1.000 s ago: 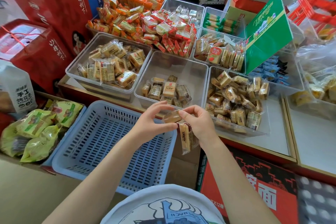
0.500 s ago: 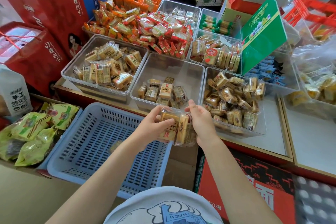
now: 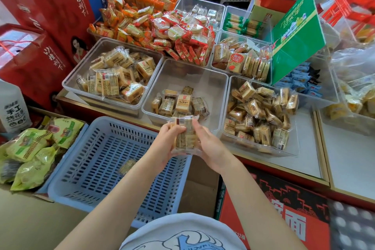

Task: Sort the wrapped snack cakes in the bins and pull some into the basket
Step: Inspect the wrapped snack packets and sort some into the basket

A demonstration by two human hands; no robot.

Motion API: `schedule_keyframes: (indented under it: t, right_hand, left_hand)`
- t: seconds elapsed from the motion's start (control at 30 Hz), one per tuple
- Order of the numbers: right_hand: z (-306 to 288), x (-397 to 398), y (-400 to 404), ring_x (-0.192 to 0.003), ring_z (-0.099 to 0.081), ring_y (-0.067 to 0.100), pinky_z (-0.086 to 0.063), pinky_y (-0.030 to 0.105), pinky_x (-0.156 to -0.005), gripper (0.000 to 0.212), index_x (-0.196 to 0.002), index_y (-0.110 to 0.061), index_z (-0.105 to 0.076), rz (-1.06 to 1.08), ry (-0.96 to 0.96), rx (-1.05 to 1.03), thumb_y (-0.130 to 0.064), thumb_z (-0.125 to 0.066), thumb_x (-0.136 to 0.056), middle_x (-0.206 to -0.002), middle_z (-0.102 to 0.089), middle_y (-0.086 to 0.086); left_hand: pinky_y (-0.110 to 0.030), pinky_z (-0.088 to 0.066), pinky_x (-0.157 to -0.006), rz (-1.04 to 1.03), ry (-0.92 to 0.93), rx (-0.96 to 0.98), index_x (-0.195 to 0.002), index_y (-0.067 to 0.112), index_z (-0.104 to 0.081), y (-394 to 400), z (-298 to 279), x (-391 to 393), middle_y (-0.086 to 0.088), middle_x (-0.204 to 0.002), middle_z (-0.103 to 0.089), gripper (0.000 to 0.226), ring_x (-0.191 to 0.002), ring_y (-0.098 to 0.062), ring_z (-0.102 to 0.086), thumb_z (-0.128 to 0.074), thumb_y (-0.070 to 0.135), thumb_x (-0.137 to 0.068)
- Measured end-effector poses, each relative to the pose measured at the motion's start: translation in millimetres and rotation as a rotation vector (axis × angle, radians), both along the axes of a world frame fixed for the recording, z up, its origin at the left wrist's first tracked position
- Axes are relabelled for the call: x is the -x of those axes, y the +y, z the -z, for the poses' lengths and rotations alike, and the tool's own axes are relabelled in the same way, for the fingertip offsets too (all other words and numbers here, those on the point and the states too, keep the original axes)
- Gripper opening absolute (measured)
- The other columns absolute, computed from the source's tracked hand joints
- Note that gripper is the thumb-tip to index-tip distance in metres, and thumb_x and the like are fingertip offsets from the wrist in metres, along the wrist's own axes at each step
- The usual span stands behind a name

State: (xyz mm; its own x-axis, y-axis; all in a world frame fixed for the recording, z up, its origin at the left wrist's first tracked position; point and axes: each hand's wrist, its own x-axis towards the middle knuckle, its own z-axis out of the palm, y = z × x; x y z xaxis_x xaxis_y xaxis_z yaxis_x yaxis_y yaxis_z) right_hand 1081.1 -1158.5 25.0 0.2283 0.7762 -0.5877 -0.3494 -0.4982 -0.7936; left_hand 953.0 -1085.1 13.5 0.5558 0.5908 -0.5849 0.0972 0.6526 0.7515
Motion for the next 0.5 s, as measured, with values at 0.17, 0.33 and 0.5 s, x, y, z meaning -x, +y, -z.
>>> schedule_keyframes:
  t: [0.17, 0.33, 0.5]
  right_hand:
    - [11, -4, 9, -0.114, -0.069, 0.021, -0.056, 0.046, -0.099, 0.081, -0.141, -0.026, -0.05, -0.056, -0.076, 0.041, -0.078, -0.05, -0.08, -0.125, -0.069, 0.004]
    - [15, -50, 24, -0.092, -0.075, 0.027, -0.059, 0.035, -0.068, 0.061, -0.12, -0.018, -0.068, 0.021, -0.174, 0.071, -0.069, -0.052, -0.09, -0.107, -0.076, 0.01]
    - [48, -89, 62, -0.107, -0.072, 0.025, -0.06, 0.031, -0.068, 0.072, -0.139, -0.015, -0.052, 0.212, -0.114, 0.12, -0.048, -0.08, -0.082, -0.128, -0.068, 0.008]
  left_hand:
    - [-0.033, -0.053, -0.085, 0.086, 0.109, -0.009, -0.109, 0.012, -0.071, 10, -1, -29, -0.01, -0.103, -0.074, 0.043, -0.093, -0.024, -0.07, -0.039, 0.042, -0.107]
    - [-0.048, -0.04, -0.112, 0.395, 0.545, -0.65, -0.13, 0.025, -0.068, 62, 34, -31, -0.002, -0.139, -0.062, 0.089, -0.129, -0.021, -0.054, -0.014, 0.081, -0.088]
    - [-0.049, 0.005, -0.126, 0.609, 0.835, -1.055, -0.155, 0.023, -0.041, 95, 76, -29, 0.003, -0.165, -0.032, 0.061, -0.157, -0.017, -0.015, -0.029, 0.058, -0.106]
